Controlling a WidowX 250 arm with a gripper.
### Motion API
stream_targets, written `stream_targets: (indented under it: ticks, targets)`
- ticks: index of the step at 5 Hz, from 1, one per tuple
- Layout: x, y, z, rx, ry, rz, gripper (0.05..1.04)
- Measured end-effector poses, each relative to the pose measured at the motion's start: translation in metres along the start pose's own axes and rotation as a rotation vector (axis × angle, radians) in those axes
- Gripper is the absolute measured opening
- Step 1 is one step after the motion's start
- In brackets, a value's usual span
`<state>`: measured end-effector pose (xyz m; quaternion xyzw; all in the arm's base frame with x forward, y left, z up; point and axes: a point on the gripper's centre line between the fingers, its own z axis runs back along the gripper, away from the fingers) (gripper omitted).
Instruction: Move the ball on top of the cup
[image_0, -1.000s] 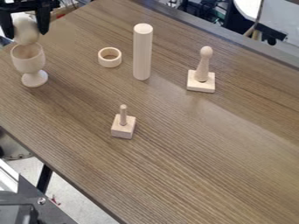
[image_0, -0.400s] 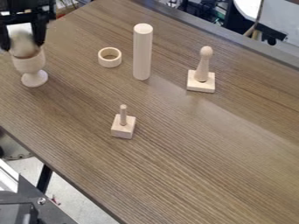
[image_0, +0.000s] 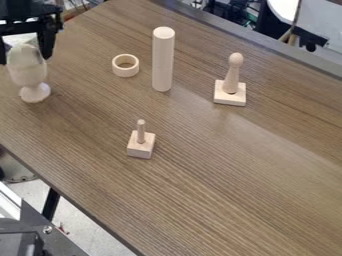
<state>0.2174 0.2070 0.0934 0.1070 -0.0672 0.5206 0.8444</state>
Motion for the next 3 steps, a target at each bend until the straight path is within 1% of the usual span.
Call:
stream_targets:
  ticks: [1, 2, 3]
  targets:
    - [-0.002, -0.001, 0.0, 0.001, -0.001, -0.018, 1.001]
    - [-0.001, -0.006, 0.015, -0.033, -0.036, -0.029, 0.999]
    - [-0.01, -0.027, 0.038, -0.1, -0.074, -0.09, 0.999]
